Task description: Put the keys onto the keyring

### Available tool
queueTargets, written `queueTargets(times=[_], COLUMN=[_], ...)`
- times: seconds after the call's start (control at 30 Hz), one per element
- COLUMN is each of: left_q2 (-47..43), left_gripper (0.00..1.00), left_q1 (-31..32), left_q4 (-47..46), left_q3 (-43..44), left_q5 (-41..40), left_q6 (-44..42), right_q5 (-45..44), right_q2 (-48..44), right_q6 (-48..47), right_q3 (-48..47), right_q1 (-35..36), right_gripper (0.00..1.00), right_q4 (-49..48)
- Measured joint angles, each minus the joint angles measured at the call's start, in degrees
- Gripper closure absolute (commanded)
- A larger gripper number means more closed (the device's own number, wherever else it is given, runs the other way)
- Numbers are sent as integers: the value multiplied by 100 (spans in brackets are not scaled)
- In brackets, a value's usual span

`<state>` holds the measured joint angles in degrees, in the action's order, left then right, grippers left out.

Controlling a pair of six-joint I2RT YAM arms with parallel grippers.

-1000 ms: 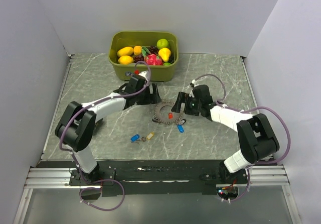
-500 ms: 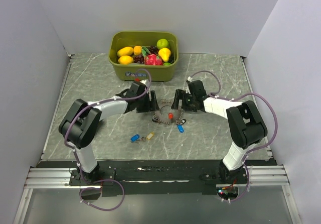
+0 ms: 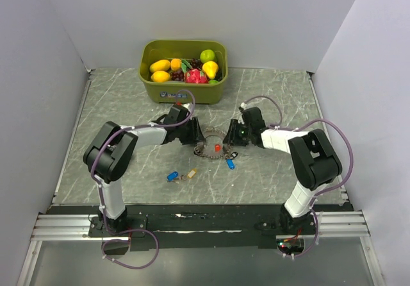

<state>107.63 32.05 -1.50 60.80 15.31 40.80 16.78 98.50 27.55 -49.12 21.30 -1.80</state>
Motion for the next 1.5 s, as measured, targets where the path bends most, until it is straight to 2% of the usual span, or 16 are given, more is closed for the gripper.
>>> queueTargets(times=[0.03,0.13,0.37,0.47,0.5,0.57,0.6,0.63,0.73,0.93,1.23,1.5], left_q2=[0,0,0,0,0,-4,-24,-46,-210,-942,-1384,-1381], left_gripper=[61,71,76,68,61,52,40,35,30,19,18,19], left_q1=[-7,-35,-42,-13,-9,2,4,7,4,7,7,7], left_q4=[87,323,669,717,717,721,745,798,887,979,903,612], left_q3=[22,98,361,520,564,616,623,621,533,55,-501,-844], left_q5=[-68,-205,-433,-503,-531,-623,-706,-769,-966,-1296,-1266,-791], left_q6=[-70,-179,-411,-479,-507,-549,-560,-590,-608,-616,-603,-472], right_q5=[31,142,682,844,859,831,800,761,597,284,173,326], right_q2=[-22,-146,-675,-914,-977,-1137,-1220,-1290,-1471,-1694,-1700,-1814], right_q6=[26,116,354,404,404,396,385,363,251,24,-170,-302], right_q3=[68,308,1034,1213,1222,1228,1226,1217,1132,896,791,868], right_q1=[-13,-15,109,177,190,197,197,197,197,195,98,83], right_gripper=[62,64,59,55,54,44,40,34,24,16,0,0], right_q4=[-57,-186,-356,-306,-284,-282,-269,-234,-39,205,269,98])
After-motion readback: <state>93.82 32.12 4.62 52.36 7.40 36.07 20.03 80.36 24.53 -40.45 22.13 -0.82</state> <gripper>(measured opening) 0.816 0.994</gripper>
